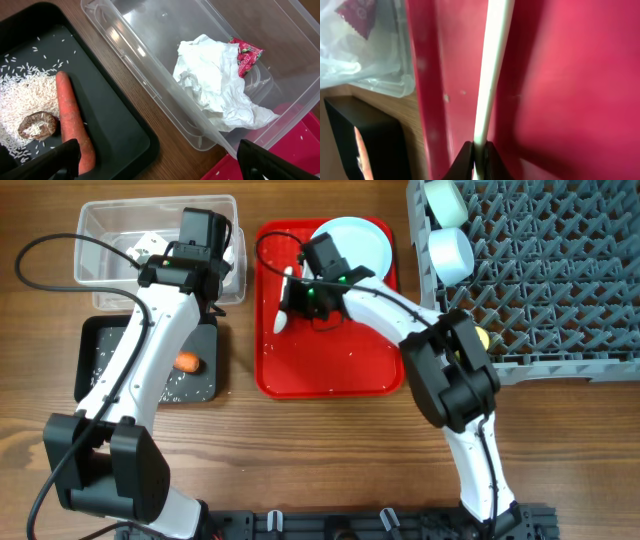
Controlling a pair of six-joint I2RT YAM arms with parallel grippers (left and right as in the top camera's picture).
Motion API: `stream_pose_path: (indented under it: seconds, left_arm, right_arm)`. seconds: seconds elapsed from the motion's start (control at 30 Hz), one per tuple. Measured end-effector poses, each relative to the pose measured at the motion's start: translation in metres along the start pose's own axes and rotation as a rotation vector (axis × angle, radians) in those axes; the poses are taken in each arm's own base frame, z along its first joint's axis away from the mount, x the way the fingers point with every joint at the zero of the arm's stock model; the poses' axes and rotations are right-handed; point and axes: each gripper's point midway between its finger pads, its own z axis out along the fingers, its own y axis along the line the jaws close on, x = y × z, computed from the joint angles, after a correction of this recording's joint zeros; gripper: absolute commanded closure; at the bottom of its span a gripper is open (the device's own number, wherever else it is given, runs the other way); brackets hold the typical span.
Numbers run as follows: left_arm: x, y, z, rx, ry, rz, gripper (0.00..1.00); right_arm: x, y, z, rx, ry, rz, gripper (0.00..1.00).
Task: Sort waste into correct bins and load items into the dishwasher rack
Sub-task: 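Carry the white spoon with the right gripper and drop it in the rack, then reach the right gripper to the light-blue plate and grip its rim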
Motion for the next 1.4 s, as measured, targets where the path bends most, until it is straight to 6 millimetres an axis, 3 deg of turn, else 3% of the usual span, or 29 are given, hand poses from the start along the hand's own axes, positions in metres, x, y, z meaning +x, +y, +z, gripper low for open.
stream_pose_path:
  seconds: [0.07, 0.13, 0.23, 0.27, 0.33, 0.43, 0.5, 0.57, 0.63, 0.67, 0.73, 0.8, 0.9, 1.07, 1.1, 1.13, 1.17, 1.2, 1.4]
  left_arm:
    - [0.0, 0.0, 0.0, 0.0, 0.0, 0.0, 0.0]
    - [0.0, 0.0, 0.0, 0.0, 0.0, -0.001, 0.0]
    - [0.0, 0.0, 0.0, 0.0, 0.0, -0.001, 0.0]
    - [0.0, 0.0, 0.0, 0.0, 0.0, -0.001, 0.0]
    - [0.0, 0.0, 0.0, 0.0, 0.0, -0.001, 0.0]
    - [0.0, 0.0, 0.0, 0.0, 0.0, 0.0, 0.0]
    - [0.0, 0.0, 0.0, 0.0, 0.0, -0.001, 0.0]
    - [0.0, 0.0, 0.0, 0.0, 0.0, -0.001, 0.0]
    - [0.0, 0.0, 0.0, 0.0, 0.0, 0.0, 0.0]
    - [0.0, 0.0, 0.0, 0.0, 0.0, 0.0, 0.0]
    - [0.0, 0.0, 0.0, 0.0, 0.0, 0.0, 0.0]
    - [0.0, 0.0, 0.0, 0.0, 0.0, 0.0, 0.0]
    - [0.0, 0.0, 0.0, 0.0, 0.0, 0.0, 0.0]
    - [0.0, 0.0, 0.0, 0.0, 0.0, 0.0, 0.0]
    - [0.0, 0.0, 0.0, 0.0, 0.0, -0.001, 0.0]
    - [0.0, 0.0, 0.0, 0.001, 0.0, -0.001, 0.0]
    - [0.0, 0.0, 0.0, 0.0, 0.0, 0.0, 0.0]
    - [0.0, 0.0, 0.0, 0.0, 0.0, 0.0, 0.0]
    - [0.0, 0.0, 0.0, 0.0, 0.0, 0.0, 0.0]
  right_arm:
    - [-0.007, -0.013, -0.018, 0.024, 0.006, -0.032, 0.96]
    - [-0.019, -0.023, -0.057, 0.049, -0.004, -0.109, 0.96]
    - [-0.035, -0.005, -0.115, 0.036, -0.074, -0.253, 0.96]
    - [-0.038, 0.013, -0.144, 0.02, -0.12, -0.331, 0.96]
    - [-0.04, 0.04, -0.182, -0.003, -0.192, -0.422, 0.96]
    - [-0.052, 0.037, -0.228, 0.051, -0.295, -0.359, 0.96]
    - [-0.065, 0.015, -0.257, 0.095, -0.352, -0.275, 0.96]
    - [-0.082, -0.036, -0.297, 0.165, -0.41, -0.104, 0.96]
    - [-0.088, -0.084, -0.325, 0.222, -0.436, 0.051, 0.96]
    - [-0.087, -0.122, -0.347, 0.263, -0.454, 0.166, 0.95]
    - [-0.081, -0.175, -0.379, 0.328, -0.486, 0.34, 0.96]
    - [-0.062, -0.217, -0.391, 0.39, -0.482, 0.517, 0.96]
    - [-0.035, -0.252, -0.389, 0.447, -0.463, 0.729, 0.96]
    - [0.001, -0.279, -0.365, 0.518, -0.431, 0.967, 0.96]
    - [0.002, -0.281, -0.366, 0.531, -0.44, 0.984, 0.91]
    - [0.002, -0.283, -0.367, 0.538, -0.447, 0.993, 0.56]
    - [0.002, -0.284, -0.368, 0.548, -0.454, 0.999, 0.35]
    - [0.0, -0.285, -0.369, 0.55, -0.465, 0.991, 0.27]
    - [-0.02, -0.282, -0.371, 0.527, -0.482, 0.813, 0.23]
